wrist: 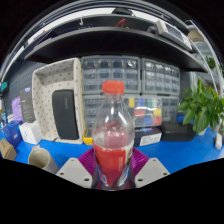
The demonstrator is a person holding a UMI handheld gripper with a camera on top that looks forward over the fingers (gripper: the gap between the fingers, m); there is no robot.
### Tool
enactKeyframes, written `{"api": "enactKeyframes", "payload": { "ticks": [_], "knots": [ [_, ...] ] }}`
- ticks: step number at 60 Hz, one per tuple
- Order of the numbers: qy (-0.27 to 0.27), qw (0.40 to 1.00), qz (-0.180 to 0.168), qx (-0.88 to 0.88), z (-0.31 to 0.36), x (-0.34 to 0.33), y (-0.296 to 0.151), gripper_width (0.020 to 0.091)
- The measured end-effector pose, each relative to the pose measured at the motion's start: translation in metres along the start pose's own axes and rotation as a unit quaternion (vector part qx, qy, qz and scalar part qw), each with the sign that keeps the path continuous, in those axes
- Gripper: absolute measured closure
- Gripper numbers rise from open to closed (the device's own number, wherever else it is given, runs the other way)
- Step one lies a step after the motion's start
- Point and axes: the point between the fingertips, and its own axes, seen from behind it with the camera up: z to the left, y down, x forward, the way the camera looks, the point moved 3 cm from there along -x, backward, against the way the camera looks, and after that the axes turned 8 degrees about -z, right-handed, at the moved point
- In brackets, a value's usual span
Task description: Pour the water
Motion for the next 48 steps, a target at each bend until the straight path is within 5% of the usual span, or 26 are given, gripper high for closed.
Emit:
{"api": "enactKeyframes", "payload": {
  "ticks": [13, 19, 26, 48],
  "knots": [
    [-0.006, 1.0, -0.015, 0.01, -0.001, -0.006, 0.001, 0.062],
    [-0.003, 1.0, -0.005, 0.004, -0.001, -0.007, 0.001, 0.0554],
    [0.009, 0.999, 0.035, 0.005, -0.001, -0.014, 0.014, 0.0386],
    [0.033, 0.993, 0.113, 0.025, 0.008, -0.105, 0.049, 0.039]
  ]
}}
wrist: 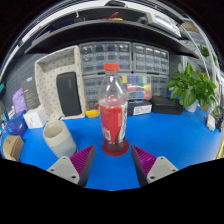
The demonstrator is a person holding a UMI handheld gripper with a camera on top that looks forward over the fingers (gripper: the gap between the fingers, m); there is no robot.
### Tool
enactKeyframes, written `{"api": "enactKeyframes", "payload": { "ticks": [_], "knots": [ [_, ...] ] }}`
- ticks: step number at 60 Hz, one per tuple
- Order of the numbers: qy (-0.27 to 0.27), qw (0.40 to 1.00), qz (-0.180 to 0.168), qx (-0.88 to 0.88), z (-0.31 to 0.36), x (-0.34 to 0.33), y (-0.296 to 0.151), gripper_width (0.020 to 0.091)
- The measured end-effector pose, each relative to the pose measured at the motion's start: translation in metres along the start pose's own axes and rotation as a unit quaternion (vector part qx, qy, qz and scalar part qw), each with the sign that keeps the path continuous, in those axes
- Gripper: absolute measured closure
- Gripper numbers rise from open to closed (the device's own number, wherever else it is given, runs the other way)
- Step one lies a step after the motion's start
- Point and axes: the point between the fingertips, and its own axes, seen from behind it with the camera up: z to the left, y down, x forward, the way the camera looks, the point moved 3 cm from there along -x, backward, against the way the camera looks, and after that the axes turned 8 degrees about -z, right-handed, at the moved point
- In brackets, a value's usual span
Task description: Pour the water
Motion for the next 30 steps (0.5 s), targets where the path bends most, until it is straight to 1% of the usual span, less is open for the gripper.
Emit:
{"api": "enactKeyframes", "payload": {
  "ticks": [6, 18, 23, 30],
  "knots": [
    [-0.012, 1.0, 0.011, -0.002, 0.016, -0.029, -0.004, 0.0388],
    [-0.066, 0.998, -0.008, -0.019, 0.069, -0.074, -0.043, 0.0378],
    [-0.068, 0.997, -0.019, -0.029, 0.082, -0.087, -0.056, 0.0379],
    [-0.086, 0.996, -0.019, -0.033, 0.104, -0.106, -0.066, 0.0381]
  ]
}}
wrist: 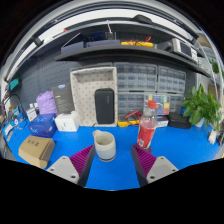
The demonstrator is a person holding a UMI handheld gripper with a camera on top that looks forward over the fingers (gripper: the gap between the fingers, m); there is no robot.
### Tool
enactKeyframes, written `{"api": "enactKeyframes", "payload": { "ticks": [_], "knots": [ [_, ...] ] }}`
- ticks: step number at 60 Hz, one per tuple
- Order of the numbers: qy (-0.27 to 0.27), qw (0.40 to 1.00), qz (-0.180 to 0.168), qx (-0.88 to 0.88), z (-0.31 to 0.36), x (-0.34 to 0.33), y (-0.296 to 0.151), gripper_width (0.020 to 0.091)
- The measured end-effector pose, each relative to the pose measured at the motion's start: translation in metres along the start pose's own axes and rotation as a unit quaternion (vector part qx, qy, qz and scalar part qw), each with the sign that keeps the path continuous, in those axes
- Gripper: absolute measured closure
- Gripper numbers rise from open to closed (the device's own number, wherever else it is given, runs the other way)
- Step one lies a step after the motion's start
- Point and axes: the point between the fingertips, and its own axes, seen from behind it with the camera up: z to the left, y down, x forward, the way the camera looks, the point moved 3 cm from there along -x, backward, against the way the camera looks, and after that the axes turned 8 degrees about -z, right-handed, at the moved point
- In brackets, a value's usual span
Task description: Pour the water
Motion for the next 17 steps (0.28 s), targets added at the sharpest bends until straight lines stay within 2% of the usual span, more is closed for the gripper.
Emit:
{"api": "enactKeyframes", "payload": {
  "ticks": [9, 17],
  "knots": [
    [-0.011, 1.0, -0.017, -0.012, 0.015, -0.018, -0.014, 0.0374],
    [0.008, 1.0, -0.015, -0.019, 0.014, -0.027, -0.016, 0.0375]
  ]
}}
